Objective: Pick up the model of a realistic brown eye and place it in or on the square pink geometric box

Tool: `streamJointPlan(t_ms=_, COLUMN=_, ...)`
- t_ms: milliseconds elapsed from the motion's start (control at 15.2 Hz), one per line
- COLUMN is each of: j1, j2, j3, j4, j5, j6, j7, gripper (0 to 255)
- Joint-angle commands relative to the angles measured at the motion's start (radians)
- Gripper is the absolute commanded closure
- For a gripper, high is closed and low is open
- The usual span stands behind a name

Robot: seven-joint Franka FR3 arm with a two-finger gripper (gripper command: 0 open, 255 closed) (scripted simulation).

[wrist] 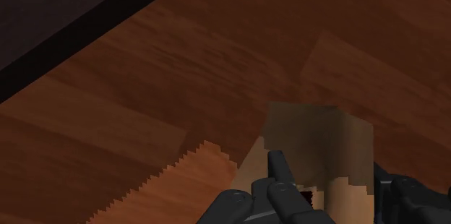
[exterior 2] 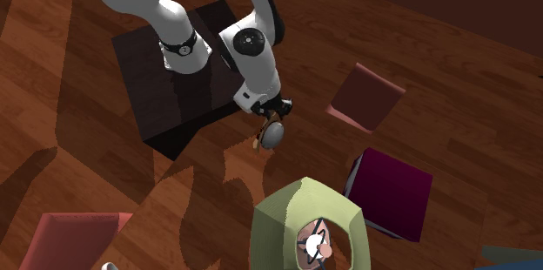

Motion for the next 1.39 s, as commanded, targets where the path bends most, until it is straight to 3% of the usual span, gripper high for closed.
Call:
streamJointPlan(t_ms=0, j1=0.003, j2=-0.044, j3=-0.005, j4=-0.007, j5=-0.002, j6=-0.037, j7=0.005, gripper=255)
streamJointPlan(t_ms=1320, j1=0.002, j2=-0.423, j3=-0.021, j4=-0.015, j5=-0.051, j6=-0.409, j7=0.073, gripper=255)
